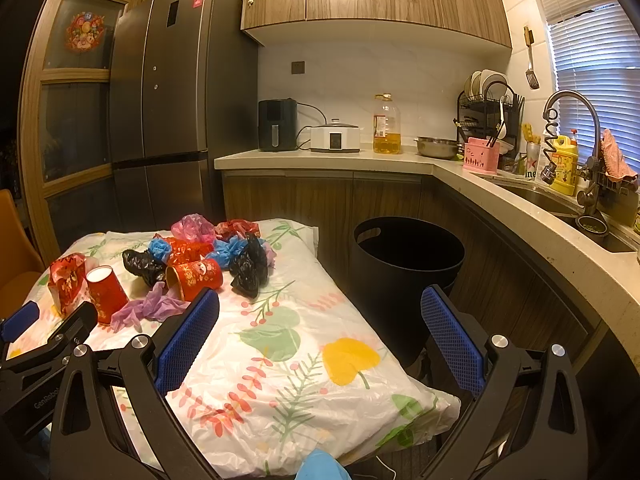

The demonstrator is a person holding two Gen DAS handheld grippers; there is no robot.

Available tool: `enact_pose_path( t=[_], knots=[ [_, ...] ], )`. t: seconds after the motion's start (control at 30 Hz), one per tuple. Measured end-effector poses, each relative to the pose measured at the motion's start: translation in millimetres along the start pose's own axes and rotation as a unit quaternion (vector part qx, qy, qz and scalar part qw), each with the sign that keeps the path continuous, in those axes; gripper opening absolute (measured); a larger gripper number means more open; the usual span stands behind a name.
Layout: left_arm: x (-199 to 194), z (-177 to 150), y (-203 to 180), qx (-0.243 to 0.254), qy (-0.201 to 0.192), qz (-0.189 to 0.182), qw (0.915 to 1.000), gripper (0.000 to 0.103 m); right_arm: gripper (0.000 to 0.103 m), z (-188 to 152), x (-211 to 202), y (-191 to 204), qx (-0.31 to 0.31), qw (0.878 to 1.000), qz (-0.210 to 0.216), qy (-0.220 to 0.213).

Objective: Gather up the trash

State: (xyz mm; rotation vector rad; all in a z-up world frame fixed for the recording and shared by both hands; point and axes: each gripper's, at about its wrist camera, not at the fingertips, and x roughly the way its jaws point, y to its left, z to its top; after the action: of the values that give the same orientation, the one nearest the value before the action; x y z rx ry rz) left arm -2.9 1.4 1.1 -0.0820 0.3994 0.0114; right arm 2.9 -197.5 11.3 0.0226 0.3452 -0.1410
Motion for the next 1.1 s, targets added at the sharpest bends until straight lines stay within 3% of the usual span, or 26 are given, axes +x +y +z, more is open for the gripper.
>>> enact_pose_path(
  t=[0.6, 1.03, 1.1],
  knots=[
    [18, -3, 5, -0.013, 0.002, 0.004, 0.9999, 0.097, 0.098, -2, 20, -1, 0.016, 1.0, 0.019, -0.008],
    [56, -14, 28, -0.036, -0.013, 0.046, 0.9982, 0.096, 0.097, -10, 79, 19, 0.008, 0.997, 0.07, 0.017],
    [66, -16, 29, -0.029, -0.014, 0.057, 0.9979, 0.094, 0.094, -11, 87, 20, 0.01, 0.997, 0.077, 0.018]
  ],
)
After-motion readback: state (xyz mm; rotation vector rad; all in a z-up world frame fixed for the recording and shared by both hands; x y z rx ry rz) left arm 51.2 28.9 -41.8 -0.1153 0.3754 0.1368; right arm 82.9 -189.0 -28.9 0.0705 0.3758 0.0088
